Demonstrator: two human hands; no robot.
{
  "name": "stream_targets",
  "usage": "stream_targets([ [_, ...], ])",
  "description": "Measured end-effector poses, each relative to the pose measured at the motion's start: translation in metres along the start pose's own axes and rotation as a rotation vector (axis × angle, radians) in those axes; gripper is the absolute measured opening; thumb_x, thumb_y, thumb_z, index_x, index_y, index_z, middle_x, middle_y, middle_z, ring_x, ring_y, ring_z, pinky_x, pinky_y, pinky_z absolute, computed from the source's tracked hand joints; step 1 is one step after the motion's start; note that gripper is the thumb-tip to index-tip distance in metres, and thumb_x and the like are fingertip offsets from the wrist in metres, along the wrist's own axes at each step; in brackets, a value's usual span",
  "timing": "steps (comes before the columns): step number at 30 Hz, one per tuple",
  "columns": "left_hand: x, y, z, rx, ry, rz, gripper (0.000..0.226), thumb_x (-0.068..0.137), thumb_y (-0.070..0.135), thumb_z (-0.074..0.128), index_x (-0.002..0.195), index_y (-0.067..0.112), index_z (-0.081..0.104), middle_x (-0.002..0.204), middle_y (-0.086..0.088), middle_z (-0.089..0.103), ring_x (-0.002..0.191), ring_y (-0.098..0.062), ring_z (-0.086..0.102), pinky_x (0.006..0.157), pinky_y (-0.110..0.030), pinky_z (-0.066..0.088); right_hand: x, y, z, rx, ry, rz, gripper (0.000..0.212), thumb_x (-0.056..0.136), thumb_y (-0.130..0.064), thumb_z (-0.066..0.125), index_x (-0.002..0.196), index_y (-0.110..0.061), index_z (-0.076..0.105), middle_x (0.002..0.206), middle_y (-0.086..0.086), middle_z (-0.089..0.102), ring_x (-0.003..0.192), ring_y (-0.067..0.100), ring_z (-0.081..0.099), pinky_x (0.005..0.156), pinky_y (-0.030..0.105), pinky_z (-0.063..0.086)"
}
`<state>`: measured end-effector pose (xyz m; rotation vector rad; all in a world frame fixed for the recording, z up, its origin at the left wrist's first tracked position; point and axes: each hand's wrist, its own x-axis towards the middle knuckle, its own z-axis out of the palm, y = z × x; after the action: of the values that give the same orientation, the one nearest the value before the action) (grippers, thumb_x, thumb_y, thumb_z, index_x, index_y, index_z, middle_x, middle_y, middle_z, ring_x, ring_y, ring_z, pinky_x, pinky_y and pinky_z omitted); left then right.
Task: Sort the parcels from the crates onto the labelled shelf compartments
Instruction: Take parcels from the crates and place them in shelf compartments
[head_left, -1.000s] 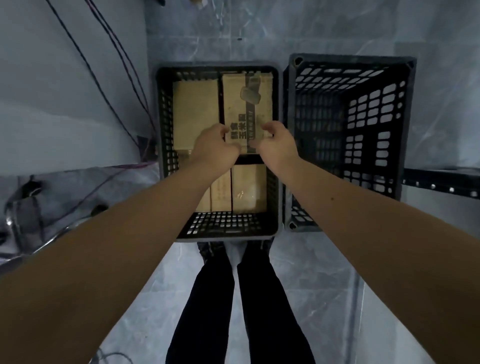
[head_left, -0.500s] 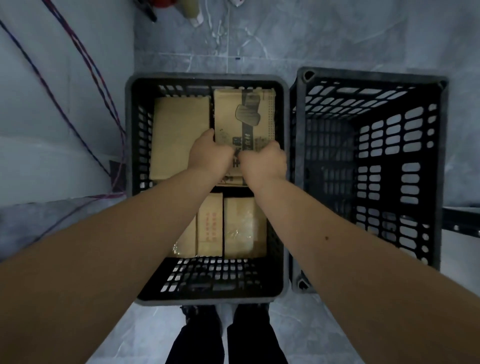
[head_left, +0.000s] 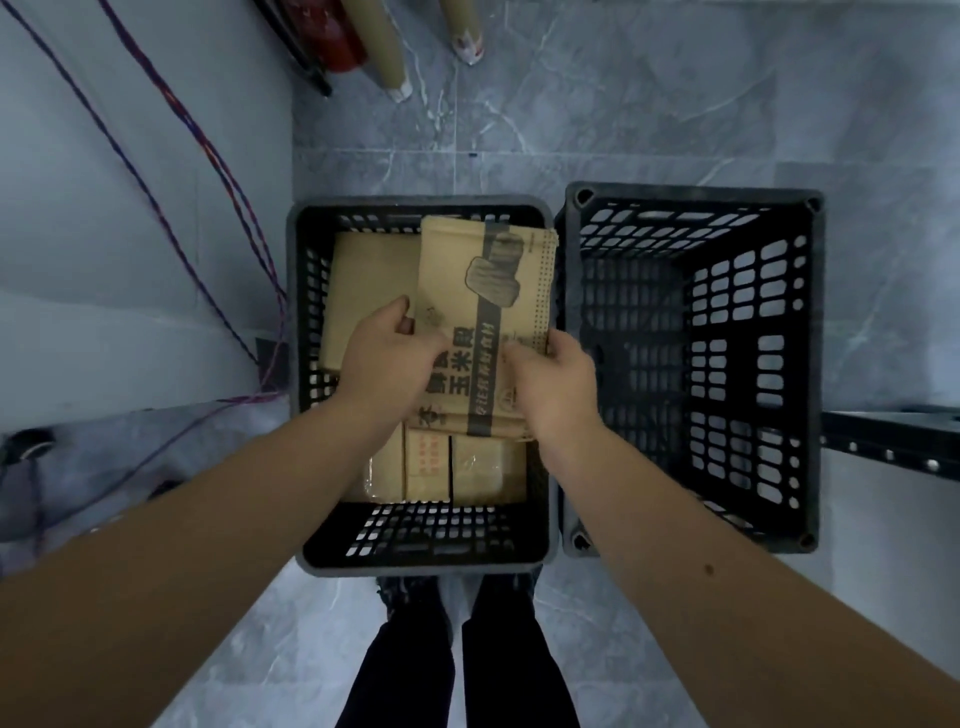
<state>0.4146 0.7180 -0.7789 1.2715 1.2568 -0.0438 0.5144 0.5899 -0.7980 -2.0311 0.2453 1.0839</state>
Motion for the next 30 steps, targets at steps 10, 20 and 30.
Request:
stream_targets([
  [10, -0.168, 0.122, -0.052, -0.164, 0.042, -0.029, 0.028, 0.107, 0.049, 0.051, 0.106, 0.031, 0.072, 0.106, 0.01, 0.077, 0.101, -0.013, 0.073, 0.091, -0.038, 0.058, -0.151, -0.114, -0.078, 0.234, -0.099, 0.04, 0.045, 0.096, -0.062, 0.055, 0.099, -0.019, 0.068, 0.109, 0.003, 0.075, 0.107, 0.023, 0.07, 0.103, 0.053, 0.054],
  [20, -0.333, 0.3, -0.116, -0.283, 0.08, 0.175, 0.044, 0.107, 0.062, 0.033, 0.119, 0.039, 0.068, 0.108, 0.011, 0.072, 0.099, -0.008, 0.07, 0.081, -0.031, 0.059, -0.331, -0.281, -0.151, 0.33, -0.049, -0.224, 0.053, 0.104, -0.059, 0.045, 0.112, -0.014, 0.072, 0.107, 0.004, 0.078, 0.101, 0.024, 0.073, 0.085, 0.042, 0.059],
  [30, -0.495, 0.454, -0.168, -0.281, 0.14, 0.569, 0.046, 0.106, 0.063, 0.037, 0.099, 0.036, 0.073, 0.093, 0.016, 0.076, 0.098, -0.008, 0.07, 0.083, -0.032, 0.055, -0.499, -0.424, -0.234, 0.333, -0.078, -0.645, 0.035, 0.104, -0.035, 0.052, 0.106, -0.011, 0.077, 0.093, 0.003, 0.08, 0.087, 0.022, 0.073, 0.08, 0.042, 0.063],
])
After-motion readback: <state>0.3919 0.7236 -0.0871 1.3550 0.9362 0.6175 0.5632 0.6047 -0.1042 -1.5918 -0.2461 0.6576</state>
